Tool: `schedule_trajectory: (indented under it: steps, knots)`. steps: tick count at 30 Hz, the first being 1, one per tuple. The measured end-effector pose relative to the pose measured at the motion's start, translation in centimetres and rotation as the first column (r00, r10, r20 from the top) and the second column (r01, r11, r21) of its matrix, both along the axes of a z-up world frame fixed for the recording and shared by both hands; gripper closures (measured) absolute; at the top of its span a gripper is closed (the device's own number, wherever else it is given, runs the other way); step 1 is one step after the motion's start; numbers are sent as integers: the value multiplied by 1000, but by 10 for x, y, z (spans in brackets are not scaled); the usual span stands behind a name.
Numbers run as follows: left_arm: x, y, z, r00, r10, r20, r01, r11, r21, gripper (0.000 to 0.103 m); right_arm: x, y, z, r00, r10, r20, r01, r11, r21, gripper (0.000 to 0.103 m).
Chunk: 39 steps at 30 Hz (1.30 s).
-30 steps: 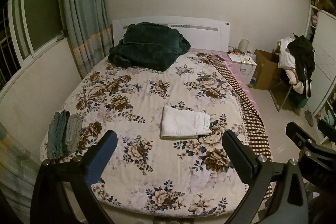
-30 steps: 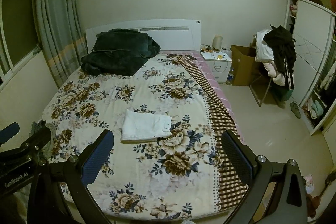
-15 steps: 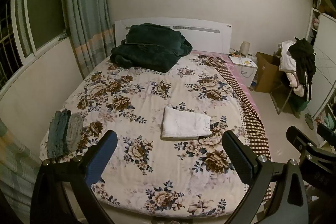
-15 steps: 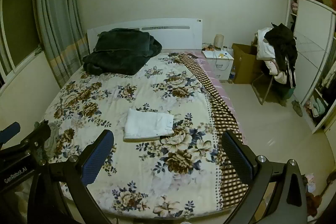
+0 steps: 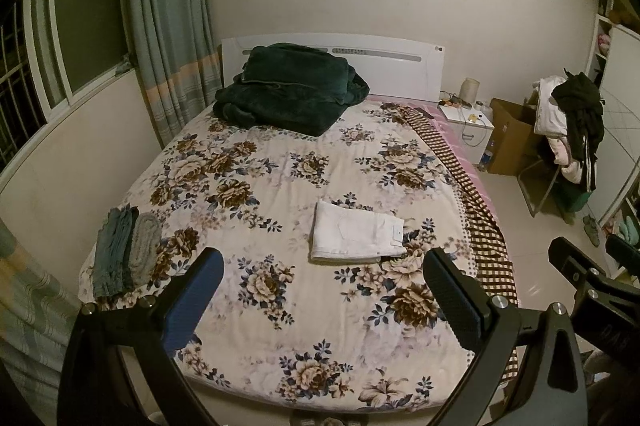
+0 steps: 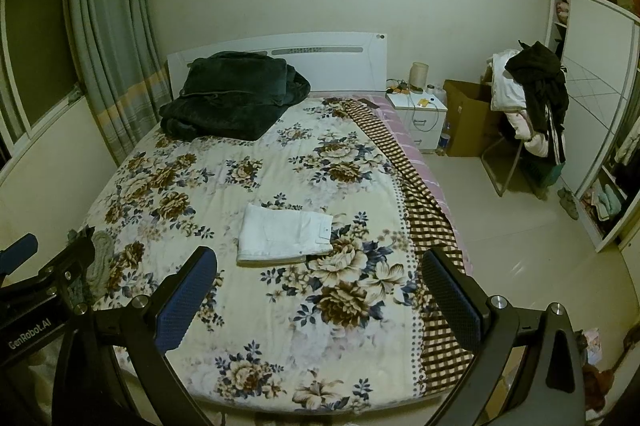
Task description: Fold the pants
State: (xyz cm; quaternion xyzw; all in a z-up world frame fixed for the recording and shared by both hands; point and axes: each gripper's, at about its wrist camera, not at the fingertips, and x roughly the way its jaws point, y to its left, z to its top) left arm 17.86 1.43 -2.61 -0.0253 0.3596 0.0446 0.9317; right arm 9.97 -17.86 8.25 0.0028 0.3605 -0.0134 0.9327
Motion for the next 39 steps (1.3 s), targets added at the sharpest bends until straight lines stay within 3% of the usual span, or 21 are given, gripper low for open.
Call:
schedule_trajectory:
  steps: [39]
  knots:
    - [-4, 1, -1, 1000, 0, 2, 0, 1000, -3, 1, -8, 1, -6, 1000, 16, -10, -16, 1000, 9, 0]
